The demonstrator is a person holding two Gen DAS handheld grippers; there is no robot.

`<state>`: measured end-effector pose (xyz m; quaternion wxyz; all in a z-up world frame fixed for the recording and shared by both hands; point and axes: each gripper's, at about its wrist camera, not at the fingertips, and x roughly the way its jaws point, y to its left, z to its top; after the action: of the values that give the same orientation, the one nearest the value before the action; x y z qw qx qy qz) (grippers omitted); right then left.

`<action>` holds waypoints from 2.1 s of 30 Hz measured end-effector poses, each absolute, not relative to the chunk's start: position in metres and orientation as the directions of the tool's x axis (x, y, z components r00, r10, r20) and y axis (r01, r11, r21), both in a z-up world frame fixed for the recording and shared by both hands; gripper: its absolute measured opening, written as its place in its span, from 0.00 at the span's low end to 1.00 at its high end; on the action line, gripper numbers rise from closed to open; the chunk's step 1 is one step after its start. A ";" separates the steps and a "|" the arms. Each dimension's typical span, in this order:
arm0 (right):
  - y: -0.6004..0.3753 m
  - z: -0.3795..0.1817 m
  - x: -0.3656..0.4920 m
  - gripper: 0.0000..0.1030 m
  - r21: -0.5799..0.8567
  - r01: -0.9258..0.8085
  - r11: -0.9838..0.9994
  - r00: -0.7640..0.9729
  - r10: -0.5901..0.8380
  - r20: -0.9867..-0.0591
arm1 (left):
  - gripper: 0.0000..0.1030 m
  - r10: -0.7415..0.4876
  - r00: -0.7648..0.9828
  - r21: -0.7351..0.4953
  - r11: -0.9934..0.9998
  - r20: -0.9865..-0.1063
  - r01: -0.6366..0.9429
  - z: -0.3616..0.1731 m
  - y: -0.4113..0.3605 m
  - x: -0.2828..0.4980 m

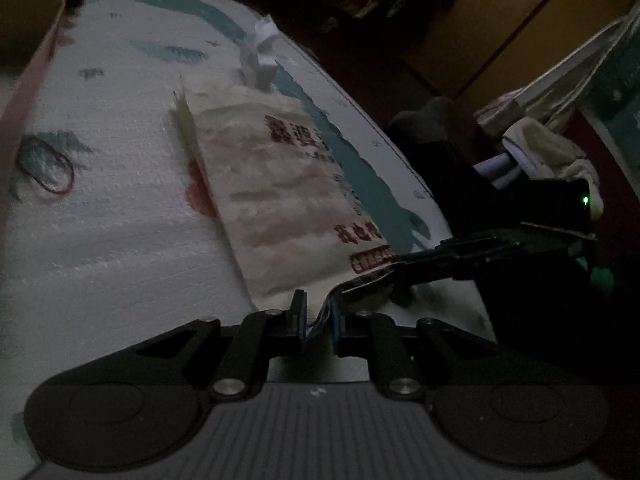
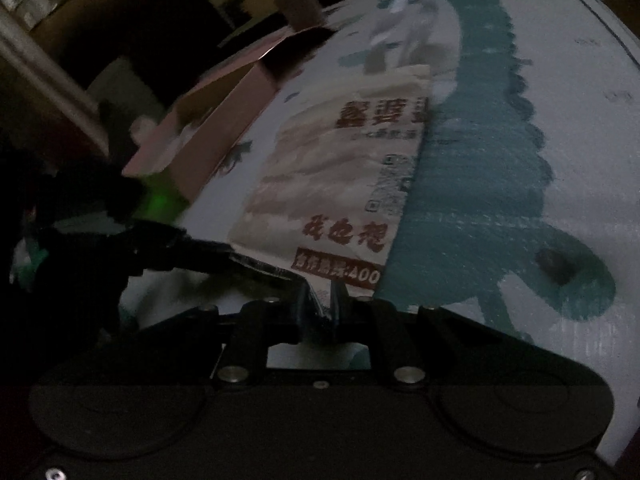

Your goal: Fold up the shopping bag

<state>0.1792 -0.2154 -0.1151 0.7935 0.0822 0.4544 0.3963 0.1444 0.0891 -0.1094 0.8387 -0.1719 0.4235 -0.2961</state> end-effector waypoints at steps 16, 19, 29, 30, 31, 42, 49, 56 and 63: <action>-0.182 -0.106 0.155 0.08 0.132 -0.662 0.737 0.467 0.545 -0.697 | 0.12 -0.447 0.575 -0.263 0.888 -0.685 0.378 -0.095 0.059 0.130; -0.182 -0.106 0.155 0.08 0.111 -0.667 0.737 0.477 0.536 -0.696 | 0.12 -0.442 0.586 -0.267 0.892 -0.679 0.364 -0.096 0.059 0.128; -0.170 -0.105 0.150 0.12 0.039 -0.674 0.737 0.502 0.496 -0.708 | 0.12 -0.248 0.729 0.117 0.905 -0.638 0.410 -0.067 0.012 0.100; -0.171 -0.105 0.150 0.12 0.041 -0.673 0.738 0.501 0.497 -0.708 | 0.12 -0.245 0.742 0.139 0.899 -0.624 0.415 -0.065 0.008 0.098; -0.170 -0.105 0.149 0.12 0.041 -0.674 0.738 0.501 0.497 -0.708 | 0.12 -0.243 0.763 0.167 0.894 -0.599 0.416 -0.063 0.002 0.095; -0.170 -0.105 0.150 0.12 0.067 -0.662 0.747 0.494 0.502 -0.710 | 0.12 -0.327 0.755 0.175 0.849 -0.568 0.499 -0.069 -0.026 0.096; -0.172 -0.105 0.152 0.12 0.077 -0.660 0.747 0.493 0.509 -0.706 | 0.12 -0.364 0.697 0.040 0.871 -0.618 0.490 -0.100 -0.024 0.115; -0.182 -0.105 0.154 0.13 0.050 -0.596 0.802 0.543 0.448 -0.710 | 0.12 -0.326 0.712 0.020 0.902 -0.622 0.430 -0.100 0.004 0.109; -0.178 -0.104 0.148 0.14 0.000 -0.605 0.796 0.564 0.428 -0.706 | 0.12 -0.300 0.713 0.033 0.911 -0.634 0.412 -0.101 0.008 0.110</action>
<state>0.1481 -0.1780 -0.1038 0.8759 -0.1218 0.3620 0.2949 0.1096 0.0077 -0.1010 0.9215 0.0859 0.3258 -0.1930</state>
